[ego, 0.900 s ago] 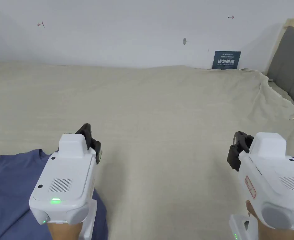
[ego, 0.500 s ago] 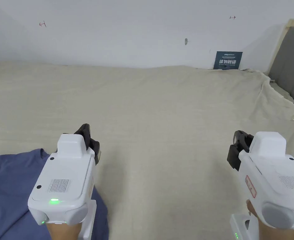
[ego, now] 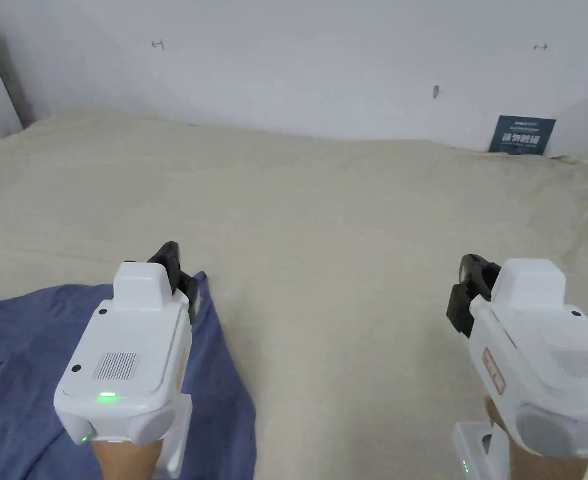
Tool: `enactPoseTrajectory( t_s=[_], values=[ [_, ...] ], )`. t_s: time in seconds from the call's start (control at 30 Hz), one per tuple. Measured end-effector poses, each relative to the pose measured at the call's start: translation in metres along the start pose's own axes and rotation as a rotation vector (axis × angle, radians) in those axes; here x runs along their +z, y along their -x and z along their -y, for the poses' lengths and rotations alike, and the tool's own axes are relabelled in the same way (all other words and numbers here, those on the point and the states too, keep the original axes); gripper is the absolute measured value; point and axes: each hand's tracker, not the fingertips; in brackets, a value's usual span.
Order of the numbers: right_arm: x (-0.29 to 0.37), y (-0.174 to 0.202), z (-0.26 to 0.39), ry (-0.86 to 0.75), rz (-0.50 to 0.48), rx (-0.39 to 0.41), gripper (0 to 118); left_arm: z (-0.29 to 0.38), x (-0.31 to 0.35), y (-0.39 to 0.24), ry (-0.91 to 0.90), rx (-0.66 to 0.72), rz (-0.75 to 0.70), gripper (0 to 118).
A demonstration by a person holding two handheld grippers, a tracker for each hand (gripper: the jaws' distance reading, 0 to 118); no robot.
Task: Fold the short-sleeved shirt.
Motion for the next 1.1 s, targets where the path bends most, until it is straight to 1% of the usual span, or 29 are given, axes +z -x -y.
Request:
enactPoseTrajectory(
  t_s=[0.43, 0.7, 0.9, 1.1],
  values=[
    [-0.036, 0.102, -0.007, -0.009, -0.253, 0.031, 0, -0.004, 0.049, 0.111, 0.010, -0.038, -0.263, 0],
    [-0.042, 0.158, -0.003, 0.000, -0.363, 0.034, 0, -0.002, 0.082, 0.165, 0.026, -0.035, -0.389, 0],
    [-0.041, 0.181, 0.001, 0.011, -0.409, 0.041, 0, 0.004, 0.097, 0.184, 0.039, -0.032, -0.439, 0],
    [-0.040, 0.185, 0.001, 0.014, -0.419, 0.047, 0, 0.008, 0.100, 0.188, 0.049, -0.027, -0.452, 0]
  ],
)
